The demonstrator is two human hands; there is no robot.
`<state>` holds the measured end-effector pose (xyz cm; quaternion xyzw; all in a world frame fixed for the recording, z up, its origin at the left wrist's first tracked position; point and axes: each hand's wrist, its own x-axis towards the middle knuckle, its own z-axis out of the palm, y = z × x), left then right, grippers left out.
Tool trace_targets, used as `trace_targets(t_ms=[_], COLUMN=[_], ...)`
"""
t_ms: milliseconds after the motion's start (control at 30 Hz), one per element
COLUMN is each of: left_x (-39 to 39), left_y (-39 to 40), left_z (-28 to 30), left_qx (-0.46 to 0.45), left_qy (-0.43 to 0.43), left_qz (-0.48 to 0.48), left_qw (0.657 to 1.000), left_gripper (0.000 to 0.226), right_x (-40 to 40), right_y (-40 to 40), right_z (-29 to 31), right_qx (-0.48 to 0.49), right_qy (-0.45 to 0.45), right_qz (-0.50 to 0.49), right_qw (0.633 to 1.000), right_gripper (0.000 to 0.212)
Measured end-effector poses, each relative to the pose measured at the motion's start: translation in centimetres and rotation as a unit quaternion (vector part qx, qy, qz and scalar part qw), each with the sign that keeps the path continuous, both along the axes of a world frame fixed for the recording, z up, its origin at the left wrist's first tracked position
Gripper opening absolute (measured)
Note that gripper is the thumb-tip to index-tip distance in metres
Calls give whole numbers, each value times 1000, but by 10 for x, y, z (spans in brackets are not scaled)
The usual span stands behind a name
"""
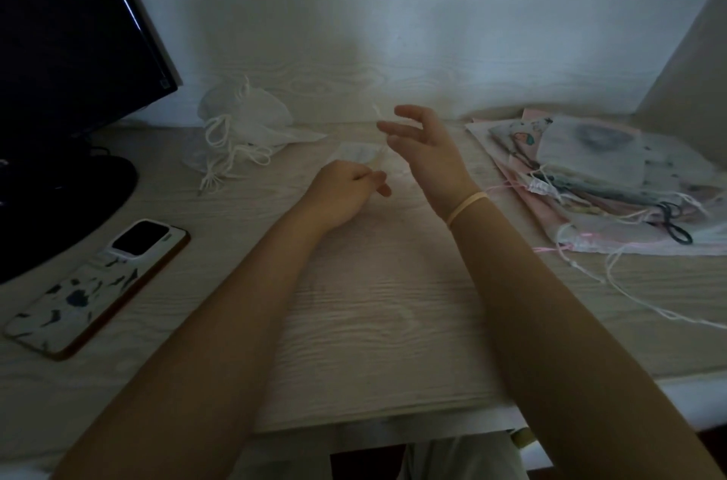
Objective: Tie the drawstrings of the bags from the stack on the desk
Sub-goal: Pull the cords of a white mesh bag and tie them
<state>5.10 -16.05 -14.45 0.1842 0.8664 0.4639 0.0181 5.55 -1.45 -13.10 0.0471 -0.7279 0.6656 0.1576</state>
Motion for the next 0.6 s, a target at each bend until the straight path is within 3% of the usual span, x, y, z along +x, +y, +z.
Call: trace_targets(t_ms=[167,300,600], left_x=[-2,-3,-5], left_y=[-3,-4,-4], left_z=[4,5,5], left_qx=[96,142,187], left_qy=[-43,-81,-105], left_qz=[43,46,52], left_qw=[994,985,975], left_gripper=[32,44,29], right_x=[1,4,1], right_y=[-4,-9,-5], right_z=[0,1,0], right_qx=[132,137,286], right_qy=[14,-2,-21], right_qz=[-13,48,-32], right_qw=[991,989,957], right_gripper=[30,28,13])
